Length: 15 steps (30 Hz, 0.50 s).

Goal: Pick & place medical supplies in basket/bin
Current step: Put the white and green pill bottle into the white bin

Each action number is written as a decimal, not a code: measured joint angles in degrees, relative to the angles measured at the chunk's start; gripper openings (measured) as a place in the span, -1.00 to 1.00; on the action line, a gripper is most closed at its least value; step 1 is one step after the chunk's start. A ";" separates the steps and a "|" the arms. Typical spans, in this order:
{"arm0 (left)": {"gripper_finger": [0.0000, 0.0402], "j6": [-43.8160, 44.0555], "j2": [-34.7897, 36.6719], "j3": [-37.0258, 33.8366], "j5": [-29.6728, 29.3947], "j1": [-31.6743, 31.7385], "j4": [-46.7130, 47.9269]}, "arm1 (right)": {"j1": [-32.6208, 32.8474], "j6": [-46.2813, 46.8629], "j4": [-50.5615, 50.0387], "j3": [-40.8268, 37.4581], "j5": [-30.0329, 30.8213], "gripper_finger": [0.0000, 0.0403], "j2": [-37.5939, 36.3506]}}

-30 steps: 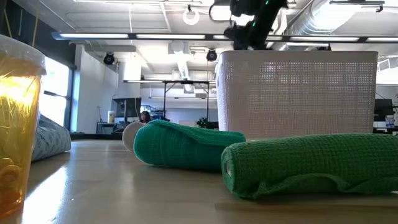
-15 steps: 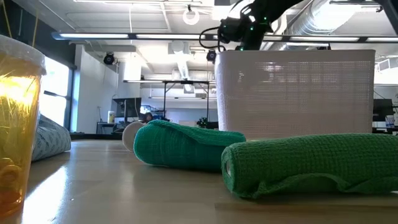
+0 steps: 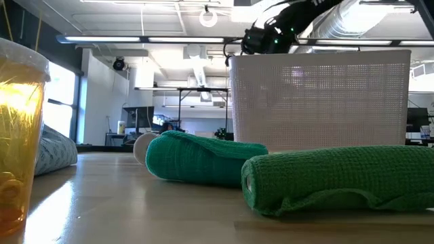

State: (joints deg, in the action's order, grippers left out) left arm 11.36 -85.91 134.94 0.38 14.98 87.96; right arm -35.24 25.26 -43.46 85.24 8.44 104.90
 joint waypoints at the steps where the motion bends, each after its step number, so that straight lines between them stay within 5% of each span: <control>1: -0.71 0.55 0.00 0.00 0.63 0.00 -0.18 | -0.01 0.07 0.63 -0.74 -0.24 0.11 0.11; 15: -0.71 3.75 -0.07 0.02 3.33 0.00 -2.48 | 0.06 -2.92 9.70 -7.20 -2.11 0.13 -0.26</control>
State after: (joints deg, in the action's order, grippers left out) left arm 15.11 -85.97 134.96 3.70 14.98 85.48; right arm -35.18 22.34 -33.75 78.04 6.32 104.64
